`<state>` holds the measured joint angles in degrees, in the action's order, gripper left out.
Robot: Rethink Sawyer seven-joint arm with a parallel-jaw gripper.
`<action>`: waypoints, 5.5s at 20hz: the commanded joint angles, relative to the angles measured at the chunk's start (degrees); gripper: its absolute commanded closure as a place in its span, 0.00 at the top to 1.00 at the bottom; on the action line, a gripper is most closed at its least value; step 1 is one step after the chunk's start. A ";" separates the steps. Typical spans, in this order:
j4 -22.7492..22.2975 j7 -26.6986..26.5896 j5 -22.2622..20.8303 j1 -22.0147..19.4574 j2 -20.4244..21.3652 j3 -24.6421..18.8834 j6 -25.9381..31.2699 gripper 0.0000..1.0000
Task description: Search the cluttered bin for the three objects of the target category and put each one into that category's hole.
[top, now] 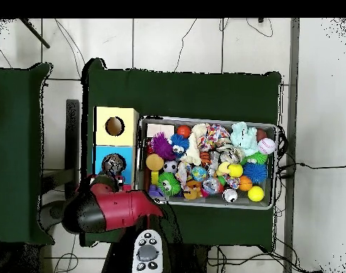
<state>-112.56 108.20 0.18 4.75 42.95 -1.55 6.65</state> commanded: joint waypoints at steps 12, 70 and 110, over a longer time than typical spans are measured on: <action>-8.39 -3.32 -2.72 -6.16 20.10 2.56 24.47 1.00; -1.78 -18.39 -36.75 -59.64 5.09 -33.85 26.42 1.00; 4.41 -8.35 -55.14 -63.01 -9.23 -27.07 21.64 1.00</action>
<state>-114.97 103.49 -50.12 -59.26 37.24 -30.12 29.80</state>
